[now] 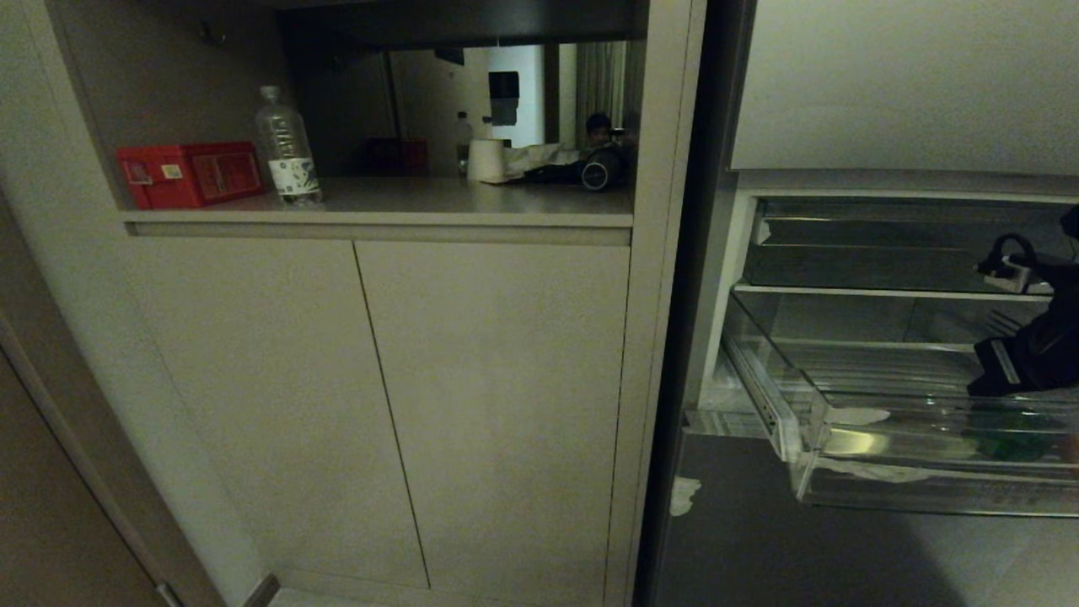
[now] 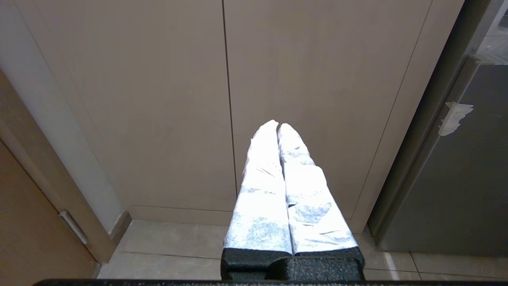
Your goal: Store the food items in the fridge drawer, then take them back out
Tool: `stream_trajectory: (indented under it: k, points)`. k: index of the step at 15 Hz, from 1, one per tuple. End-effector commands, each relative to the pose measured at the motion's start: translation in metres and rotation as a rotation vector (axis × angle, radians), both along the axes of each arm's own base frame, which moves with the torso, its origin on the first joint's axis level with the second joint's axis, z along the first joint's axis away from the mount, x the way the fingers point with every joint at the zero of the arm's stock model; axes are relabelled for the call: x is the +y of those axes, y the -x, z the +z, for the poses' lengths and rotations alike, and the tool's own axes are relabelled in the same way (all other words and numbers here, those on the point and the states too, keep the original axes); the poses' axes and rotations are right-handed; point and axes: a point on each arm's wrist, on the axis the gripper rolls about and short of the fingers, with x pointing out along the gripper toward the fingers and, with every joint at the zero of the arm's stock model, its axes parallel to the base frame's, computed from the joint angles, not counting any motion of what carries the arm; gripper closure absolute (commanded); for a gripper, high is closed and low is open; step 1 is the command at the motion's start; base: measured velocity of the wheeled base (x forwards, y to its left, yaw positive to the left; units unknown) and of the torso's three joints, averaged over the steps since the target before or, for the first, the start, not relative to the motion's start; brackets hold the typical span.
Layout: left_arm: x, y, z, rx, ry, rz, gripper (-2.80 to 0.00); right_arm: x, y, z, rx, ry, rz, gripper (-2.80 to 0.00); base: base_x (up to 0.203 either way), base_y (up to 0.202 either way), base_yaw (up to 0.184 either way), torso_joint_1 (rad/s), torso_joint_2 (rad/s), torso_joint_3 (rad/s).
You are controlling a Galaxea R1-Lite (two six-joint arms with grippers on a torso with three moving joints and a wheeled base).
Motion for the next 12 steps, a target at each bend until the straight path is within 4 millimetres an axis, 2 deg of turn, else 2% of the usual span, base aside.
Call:
stream_trajectory:
  k: [1,3,6,8,12]
  points:
    - [0.000,0.000,0.000,0.002,0.000,0.000,0.00,-0.002,0.006,0.011,-0.090,0.007,-0.012,0.00,0.000,0.000,0.000,0.000,0.00,0.000]
    - [0.000,0.000,0.000,0.001,0.000,0.000,0.00,0.003,0.035,0.034,-0.173,0.016,-0.017,0.00,0.000,0.000,0.000,0.000,0.00,0.000]
    - [0.000,0.000,0.000,0.001,0.000,0.000,0.00,0.018,0.096,0.063,-0.331,0.033,-0.013,0.00,0.000,0.000,0.000,0.000,0.00,0.000]
    - [0.000,0.000,0.000,0.001,0.000,0.000,0.00,0.032,0.141,0.062,-0.434,0.042,-0.001,0.00,0.000,0.000,0.000,0.000,0.00,0.000]
    - [0.000,0.000,0.000,0.001,0.000,0.000,0.00,0.062,0.231,0.043,-0.667,0.079,0.005,0.00,0.000,0.000,0.000,0.000,0.00,0.000]
